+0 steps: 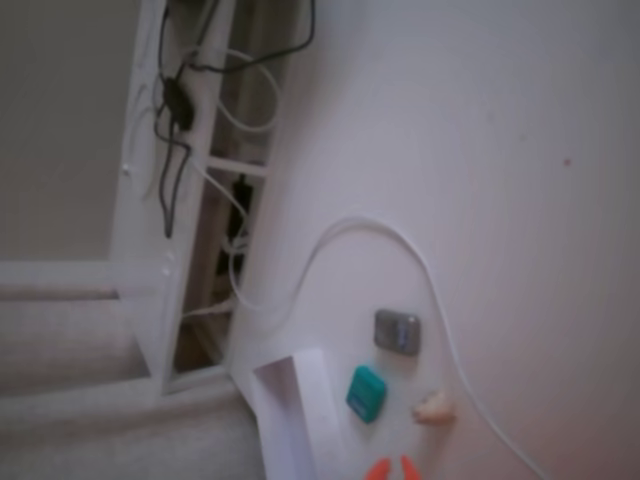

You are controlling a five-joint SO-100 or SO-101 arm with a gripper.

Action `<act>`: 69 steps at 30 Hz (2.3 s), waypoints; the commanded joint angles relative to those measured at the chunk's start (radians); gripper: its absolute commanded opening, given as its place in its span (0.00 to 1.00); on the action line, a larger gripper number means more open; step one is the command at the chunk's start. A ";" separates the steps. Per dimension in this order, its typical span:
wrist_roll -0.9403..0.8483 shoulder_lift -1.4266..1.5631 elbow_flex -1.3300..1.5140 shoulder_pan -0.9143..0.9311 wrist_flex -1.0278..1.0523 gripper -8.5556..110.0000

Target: Grasp the green cube and put it in the bin.

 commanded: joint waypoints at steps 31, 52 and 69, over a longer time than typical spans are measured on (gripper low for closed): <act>0.408 -1.285 -1.373 -0.138 0.137 0.32; 0.505 -1.724 -1.262 0.005 0.132 0.36; 0.471 -1.876 -1.207 0.098 0.040 0.36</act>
